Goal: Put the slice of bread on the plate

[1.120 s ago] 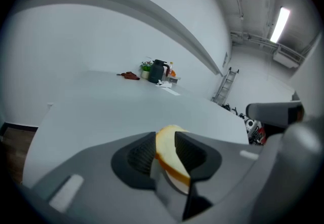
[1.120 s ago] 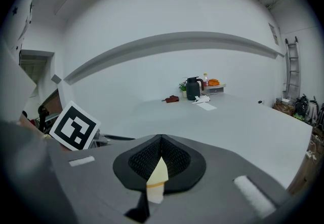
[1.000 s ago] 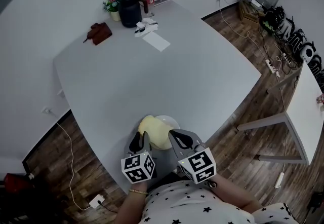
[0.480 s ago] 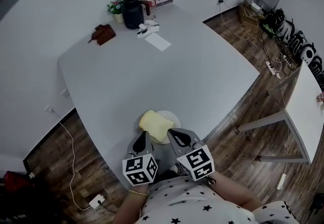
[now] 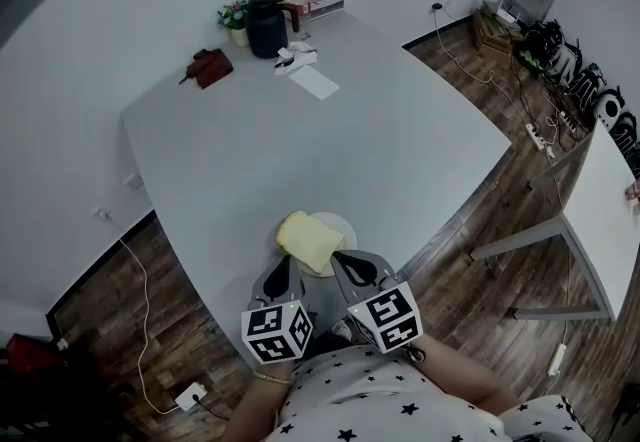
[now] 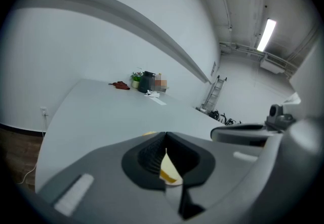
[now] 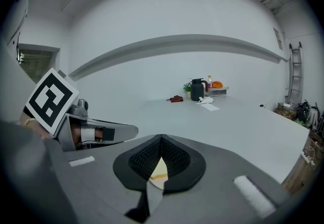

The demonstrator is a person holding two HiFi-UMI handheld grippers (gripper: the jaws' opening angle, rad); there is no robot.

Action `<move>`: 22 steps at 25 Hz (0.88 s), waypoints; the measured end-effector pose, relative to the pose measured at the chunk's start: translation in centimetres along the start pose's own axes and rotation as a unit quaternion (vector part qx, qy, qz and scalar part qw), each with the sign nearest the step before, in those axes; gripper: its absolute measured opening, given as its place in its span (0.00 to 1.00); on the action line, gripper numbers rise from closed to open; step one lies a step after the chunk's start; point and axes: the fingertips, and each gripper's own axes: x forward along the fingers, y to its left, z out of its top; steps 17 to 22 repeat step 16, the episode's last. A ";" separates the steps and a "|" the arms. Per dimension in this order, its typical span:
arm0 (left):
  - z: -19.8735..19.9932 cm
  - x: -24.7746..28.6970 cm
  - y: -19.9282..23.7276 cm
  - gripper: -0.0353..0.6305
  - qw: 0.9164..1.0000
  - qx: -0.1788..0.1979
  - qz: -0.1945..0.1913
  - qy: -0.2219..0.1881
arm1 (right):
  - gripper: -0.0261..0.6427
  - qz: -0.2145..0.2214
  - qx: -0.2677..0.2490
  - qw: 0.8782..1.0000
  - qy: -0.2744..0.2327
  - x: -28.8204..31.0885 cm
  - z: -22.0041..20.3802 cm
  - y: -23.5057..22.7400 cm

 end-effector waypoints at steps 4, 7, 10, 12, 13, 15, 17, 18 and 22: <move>0.2 -0.3 -0.2 0.06 1.000 0.010 -0.002 -0.003 | 0.04 0.004 -0.004 1.000 -0.001 -0.1 0.1 0.6; 0.3 -0.4 -0.2 0.06 1.000 0.014 -0.003 -0.002 | 0.04 0.005 -0.006 1.000 -0.001 -0.2 0.3 0.8; 0.3 -0.6 -0.4 0.06 1.000 0.014 -0.005 0.000 | 0.04 0.005 -0.008 1.000 -0.001 -0.4 0.3 1.0; 0.2 -0.7 -0.5 0.06 1.000 0.015 -0.007 0.000 | 0.04 0.004 -0.008 1.000 0.000 -0.5 0.3 1.0; 0.2 -0.7 -0.6 0.06 1.000 0.016 -0.008 0.000 | 0.04 0.004 -0.008 1.000 0.000 -0.5 0.2 1.0; 0.3 -0.7 -0.6 0.06 1.000 0.020 -0.009 -0.001 | 0.04 0.003 -0.008 1.000 0.000 -0.4 0.2 1.0; 0.3 -0.7 -0.6 0.06 1.000 0.021 -0.009 -0.001 | 0.04 0.003 -0.009 1.000 -0.001 -0.3 0.3 1.0; 0.3 -0.7 -0.6 0.06 1.000 0.021 -0.009 -0.001 | 0.04 0.003 -0.009 1.000 -0.001 -0.3 0.3 1.0; 0.3 -0.7 -0.6 0.06 1.000 0.021 -0.009 -0.001 | 0.04 0.003 -0.009 1.000 -0.001 -0.3 0.3 1.0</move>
